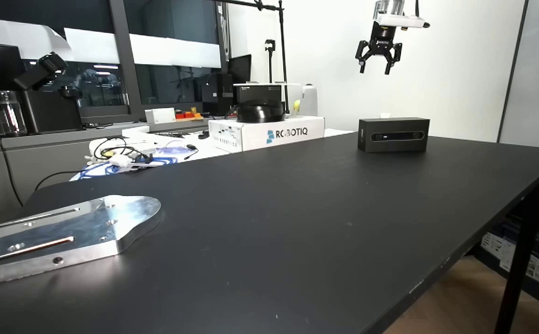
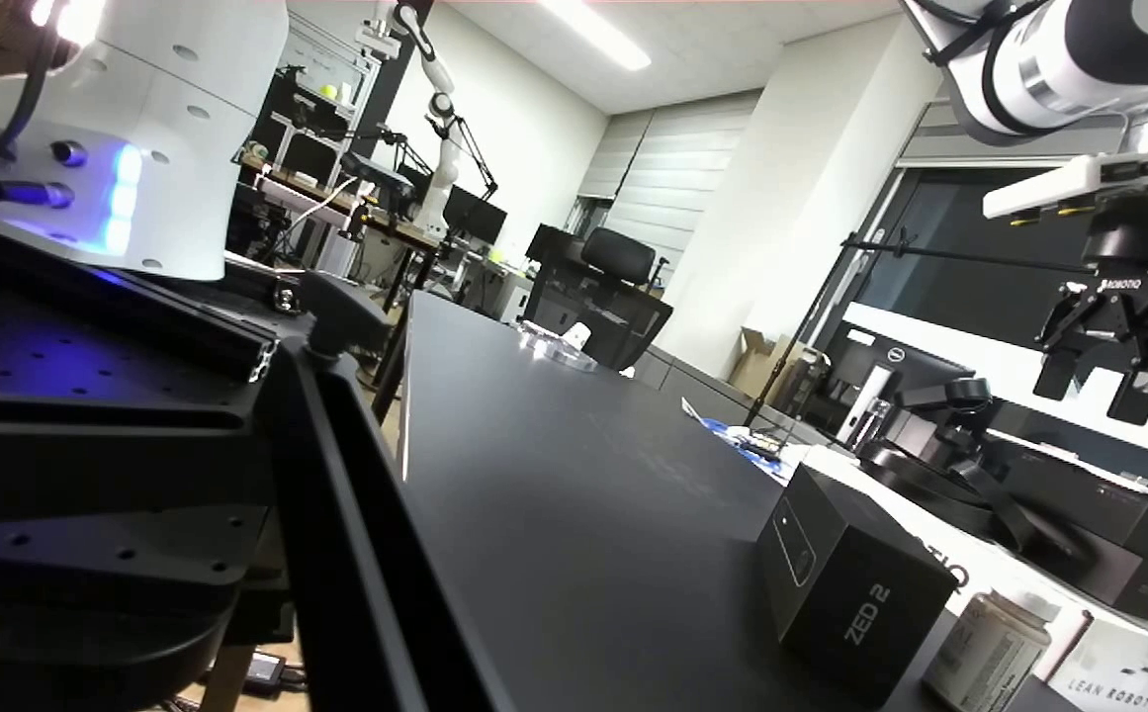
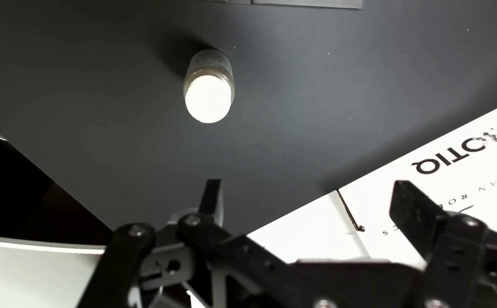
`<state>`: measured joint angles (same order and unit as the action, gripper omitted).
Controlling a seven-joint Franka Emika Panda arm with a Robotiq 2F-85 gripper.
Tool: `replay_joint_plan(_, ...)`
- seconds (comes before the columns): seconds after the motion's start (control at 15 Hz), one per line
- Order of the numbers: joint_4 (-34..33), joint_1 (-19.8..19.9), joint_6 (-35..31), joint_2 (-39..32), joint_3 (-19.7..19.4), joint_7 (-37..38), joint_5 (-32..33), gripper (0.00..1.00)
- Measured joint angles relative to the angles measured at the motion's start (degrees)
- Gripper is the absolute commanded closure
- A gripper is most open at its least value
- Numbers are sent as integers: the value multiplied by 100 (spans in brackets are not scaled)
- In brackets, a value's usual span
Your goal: Put the white bottle on the black box
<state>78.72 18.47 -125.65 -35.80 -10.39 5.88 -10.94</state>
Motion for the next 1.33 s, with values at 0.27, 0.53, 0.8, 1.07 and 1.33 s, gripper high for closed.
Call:
replay_joint_plan(0.27,0,73,-234,-243,-65,8,0,0)
replay_joint_plan(0.53,-10,178,-437,-571,-174,15,21,0)
replay_joint_plan(0.8,-10,226,-640,-915,-218,17,27,0)
replay_joint_plan(1.07,-10,227,-799,-1181,-157,17,15,0)
replay_joint_plan(1.33,-9,189,-924,-1317,-109,17,15,40)
